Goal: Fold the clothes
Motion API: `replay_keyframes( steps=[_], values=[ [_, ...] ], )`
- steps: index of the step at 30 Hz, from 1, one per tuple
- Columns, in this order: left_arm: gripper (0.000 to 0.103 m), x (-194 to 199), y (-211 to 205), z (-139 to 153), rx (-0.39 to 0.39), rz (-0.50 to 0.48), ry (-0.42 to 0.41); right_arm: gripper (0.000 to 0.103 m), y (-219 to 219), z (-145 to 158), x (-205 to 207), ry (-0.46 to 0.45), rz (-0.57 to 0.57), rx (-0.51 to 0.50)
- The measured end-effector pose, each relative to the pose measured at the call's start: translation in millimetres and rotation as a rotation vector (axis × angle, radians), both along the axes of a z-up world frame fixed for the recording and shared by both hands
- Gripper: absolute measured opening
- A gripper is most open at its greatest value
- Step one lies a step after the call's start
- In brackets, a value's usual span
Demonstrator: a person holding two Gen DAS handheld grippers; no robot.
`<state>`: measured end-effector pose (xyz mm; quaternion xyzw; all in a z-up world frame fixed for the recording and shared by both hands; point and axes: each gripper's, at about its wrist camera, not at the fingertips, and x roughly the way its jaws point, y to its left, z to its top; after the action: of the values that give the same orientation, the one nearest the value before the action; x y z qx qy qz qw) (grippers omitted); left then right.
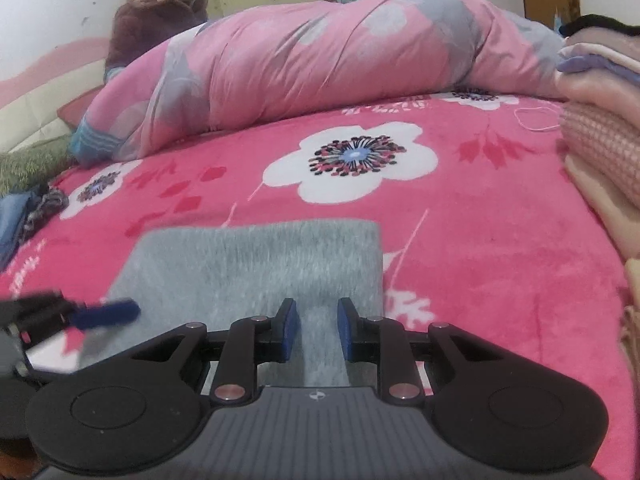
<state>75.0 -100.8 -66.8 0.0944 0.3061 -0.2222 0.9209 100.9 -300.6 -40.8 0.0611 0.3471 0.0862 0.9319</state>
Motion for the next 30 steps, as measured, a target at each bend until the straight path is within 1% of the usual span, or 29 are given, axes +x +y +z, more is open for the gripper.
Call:
replay_keyframes(
  steps=[2,5,7,10,12,13,15,16,19,22,24,28,30],
  values=[
    [0.057,-6.9,8.4,4.0,-0.038,-0.007,0.001,0.024,0.6,12.6,5.3,-0.027,0.003,-0.015],
    [0.057,-26.4,24.4,6.5,-0.086,0.004,0.001,0.024,5.9,12.9,24.9,0.006,0.016,-0.019],
    [0.057,-38.9,33.6,3.1,-0.118,0.006,0.018,0.024,10.5,-4.2,44.9,0.07,0.016,-0.041],
    [0.057,-53.2,41.7,-2.3,-0.146,0.011,0.02,0.024,10.0,-9.8,57.6,0.086,-0.016,-0.039],
    [0.057,-57.1,44.4,-2.8,-0.158,0.017,0.015,0.025,11.7,2.5,55.1,0.089,-0.035,-0.023],
    [0.057,-59.1,45.7,-3.1,-0.164,0.02,0.013,0.025,15.5,10.6,50.1,0.071,-0.023,-0.028],
    [0.057,-61.2,48.4,-4.2,-0.177,0.023,0.012,0.025,26.3,29.7,33.2,0.029,0.037,-0.027],
    [0.057,-61.1,49.7,-5.2,-0.184,0.022,0.013,0.025,33.3,38.7,23.6,0.011,0.093,-0.004],
    [0.057,-60.8,53.7,-8.1,-0.205,0.02,0.017,0.025,59.7,48.1,12.9,0.025,0.233,0.057],
    [0.058,-61.1,57.5,-9.7,-0.219,0.02,0.021,0.025,93.4,36.6,21.4,0.092,0.359,0.075],
    [0.058,-61.7,59.8,-10.9,-0.228,0.019,0.023,0.025,118.5,18.7,35.0,0.161,0.405,0.081],
    [0.058,-62.4,65.3,-13.8,-0.244,0.018,0.019,0.023,143.5,-12.2,64.5,0.208,0.383,0.045],
    [0.058,-63.2,68.2,-14.7,-0.256,0.011,0.019,0.023,146.2,-9.0,68.3,0.189,0.36,0.044]
  ],
)
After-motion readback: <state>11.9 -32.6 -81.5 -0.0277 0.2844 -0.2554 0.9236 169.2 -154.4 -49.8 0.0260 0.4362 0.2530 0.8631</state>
